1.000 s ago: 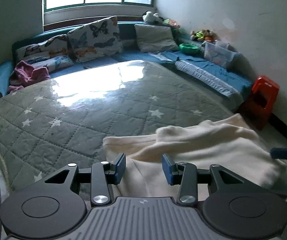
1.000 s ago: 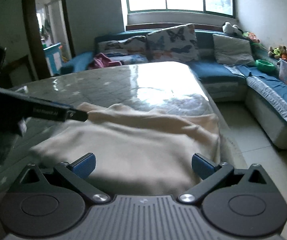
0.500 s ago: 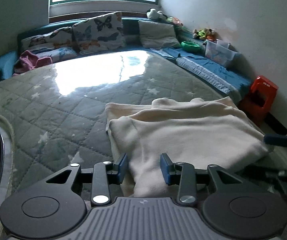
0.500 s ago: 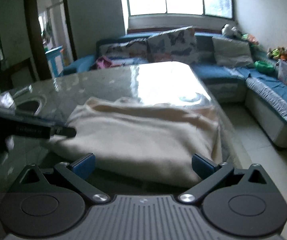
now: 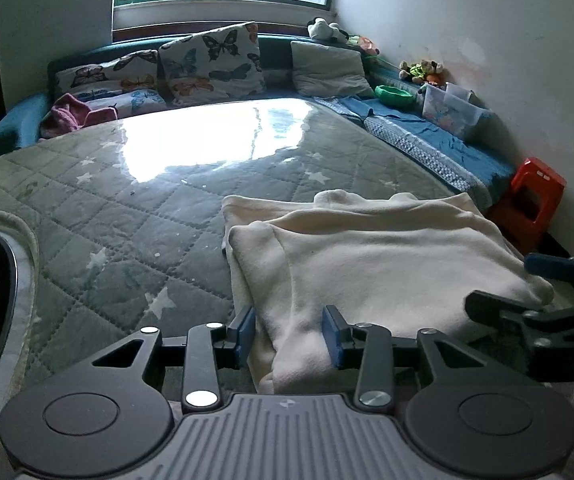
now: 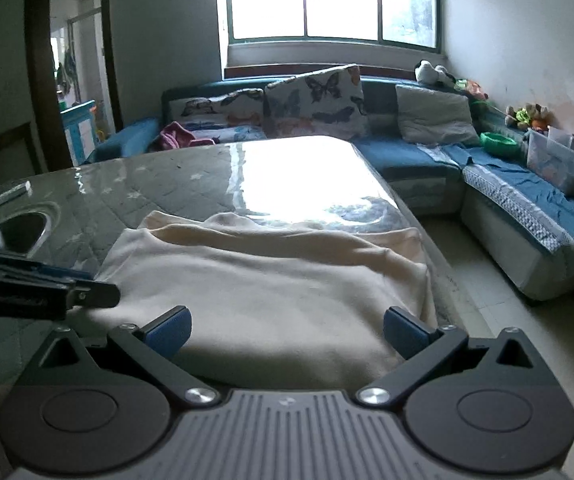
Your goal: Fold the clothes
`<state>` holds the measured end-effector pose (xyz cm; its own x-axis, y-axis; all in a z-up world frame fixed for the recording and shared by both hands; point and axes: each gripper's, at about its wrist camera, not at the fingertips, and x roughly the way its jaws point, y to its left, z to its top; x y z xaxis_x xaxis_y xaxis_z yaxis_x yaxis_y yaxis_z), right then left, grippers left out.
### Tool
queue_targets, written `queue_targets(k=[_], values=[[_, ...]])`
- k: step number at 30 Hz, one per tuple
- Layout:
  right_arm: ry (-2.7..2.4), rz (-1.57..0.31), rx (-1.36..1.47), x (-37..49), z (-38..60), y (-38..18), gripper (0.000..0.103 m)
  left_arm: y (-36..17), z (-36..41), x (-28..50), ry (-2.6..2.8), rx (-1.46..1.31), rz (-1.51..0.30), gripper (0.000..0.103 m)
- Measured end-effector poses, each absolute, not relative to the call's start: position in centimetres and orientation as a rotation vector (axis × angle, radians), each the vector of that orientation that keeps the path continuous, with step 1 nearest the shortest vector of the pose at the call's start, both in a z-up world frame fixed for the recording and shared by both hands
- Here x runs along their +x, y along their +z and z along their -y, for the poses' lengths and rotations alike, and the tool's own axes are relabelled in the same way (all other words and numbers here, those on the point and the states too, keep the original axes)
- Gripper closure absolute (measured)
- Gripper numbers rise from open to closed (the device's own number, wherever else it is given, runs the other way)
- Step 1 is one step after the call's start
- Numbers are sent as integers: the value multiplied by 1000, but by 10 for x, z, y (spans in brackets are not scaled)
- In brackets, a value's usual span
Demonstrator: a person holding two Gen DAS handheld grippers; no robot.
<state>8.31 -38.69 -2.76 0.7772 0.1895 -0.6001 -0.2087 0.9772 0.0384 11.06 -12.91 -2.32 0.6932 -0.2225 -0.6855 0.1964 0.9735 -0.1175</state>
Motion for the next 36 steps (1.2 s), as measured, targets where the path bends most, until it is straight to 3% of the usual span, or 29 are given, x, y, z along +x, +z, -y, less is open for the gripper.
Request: queue_targets(k=[12, 19, 36], values=[[219, -673, -112, 73, 374, -33, 0, -18, 125, 102, -230, -53, -768, 62], [220, -672, -107, 61, 373, -27, 0, -12, 126, 86, -232, -50, -756, 55], [197, -687, -72, 31, 370, -24, 0, -9, 133, 44, -258, -4, -723, 26]])
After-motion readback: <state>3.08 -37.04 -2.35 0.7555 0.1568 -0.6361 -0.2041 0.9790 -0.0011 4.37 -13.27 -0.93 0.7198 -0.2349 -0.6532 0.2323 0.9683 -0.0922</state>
